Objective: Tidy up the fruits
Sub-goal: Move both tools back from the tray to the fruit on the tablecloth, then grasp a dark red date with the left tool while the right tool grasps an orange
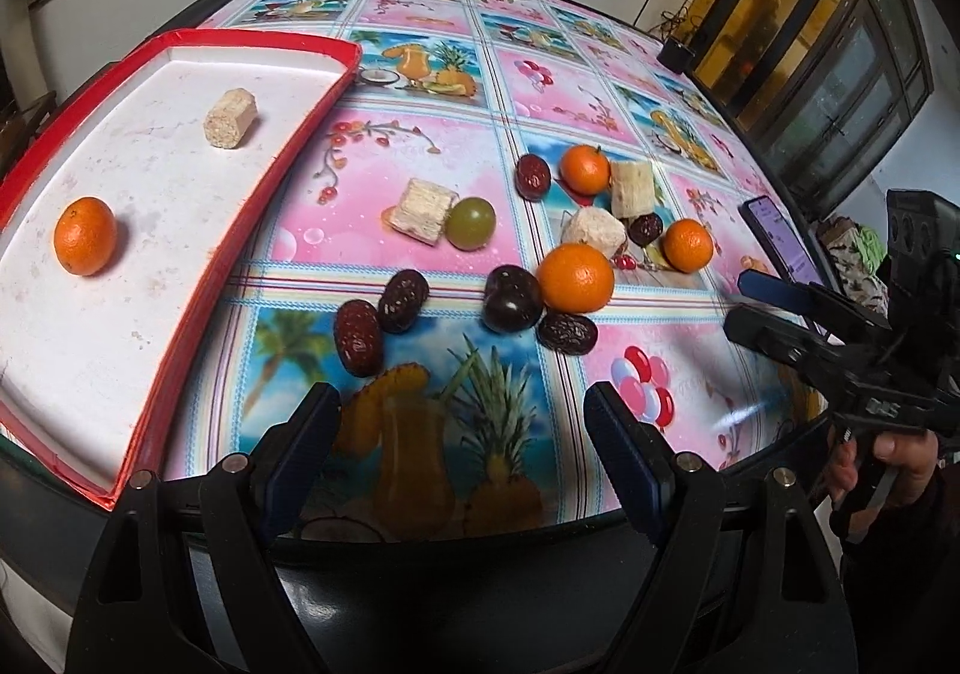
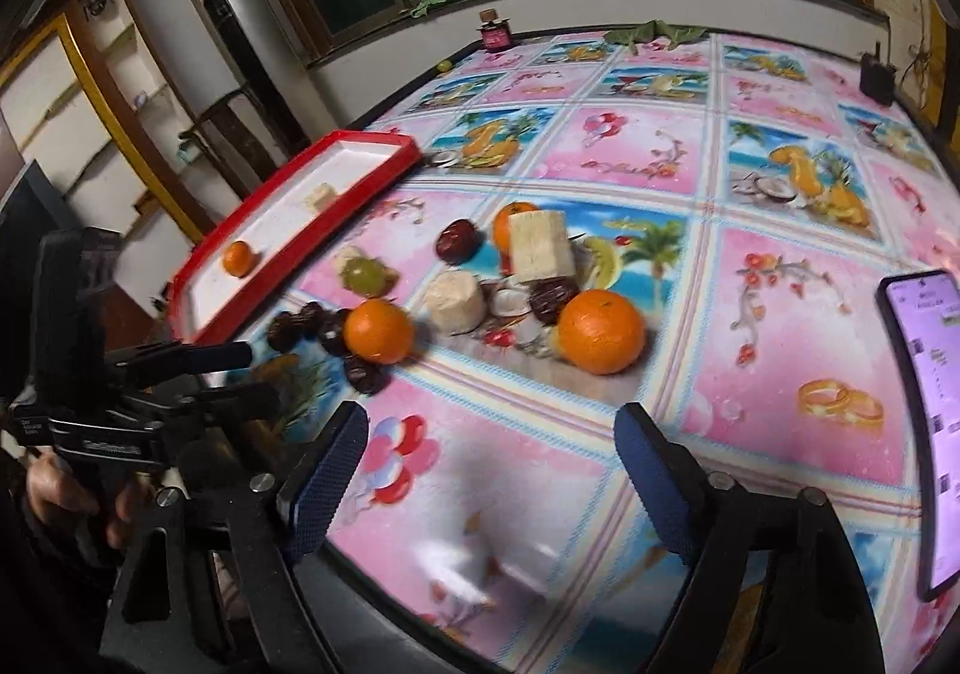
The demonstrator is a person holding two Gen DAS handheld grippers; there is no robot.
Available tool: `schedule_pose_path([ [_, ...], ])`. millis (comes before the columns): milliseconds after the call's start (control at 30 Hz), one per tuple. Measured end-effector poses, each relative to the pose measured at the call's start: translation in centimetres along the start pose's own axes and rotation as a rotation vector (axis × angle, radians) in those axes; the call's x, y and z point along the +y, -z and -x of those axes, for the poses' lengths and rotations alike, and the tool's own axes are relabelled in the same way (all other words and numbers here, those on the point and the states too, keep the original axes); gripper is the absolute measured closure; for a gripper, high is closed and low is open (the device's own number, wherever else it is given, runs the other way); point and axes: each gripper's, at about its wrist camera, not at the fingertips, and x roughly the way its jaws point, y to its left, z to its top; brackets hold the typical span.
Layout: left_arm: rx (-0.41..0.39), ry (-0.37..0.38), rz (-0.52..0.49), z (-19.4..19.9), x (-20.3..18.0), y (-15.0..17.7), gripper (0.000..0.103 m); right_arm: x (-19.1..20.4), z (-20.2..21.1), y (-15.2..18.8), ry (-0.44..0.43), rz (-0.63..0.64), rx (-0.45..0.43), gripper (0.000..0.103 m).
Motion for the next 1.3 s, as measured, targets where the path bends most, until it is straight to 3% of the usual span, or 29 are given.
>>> schedule_pose_path([
  [100,-0.009,0.005,-0.001,0.1,0.0,-0.2,0.02,-0.4,-0.5,-0.7,0.069,0.018,0.001,0.022],
  [267,-0.012,0.007,-0.031,-0.2,-0.8,-0.8,0.021,-1.3,-1.6,-1.7,0.1,0.023,0.024,0.028],
  [333,-0.019,0.007,-0.049,-0.4,-1.2,-1.2,0.027,-1.6,-1.9,-1.9,0.106,0.018,0.027,0.031],
  [400,-0.017,0.005,-0.073,-0.8,-1.6,-1.8,0.045,-1.8,-2.2,-2.0,0.109,0.018,0.033,0.035],
  [567,0.011,0.0,-0.098,-2.4,-1.9,-2.8,0.059,-2.2,-2.8,-2.1,0.117,0.015,0.046,0.041],
  [1133,0.02,0.019,-0.116,-3.1,-2.2,-2.8,0.06,-2.9,-3.8,-2.4,0.119,0.018,0.054,0.054],
  [1300,0.011,0.018,-0.105,-2.9,-1.7,-2.8,0.07,-2.8,-3.7,-2.3,0.136,0.028,0.049,0.059],
])
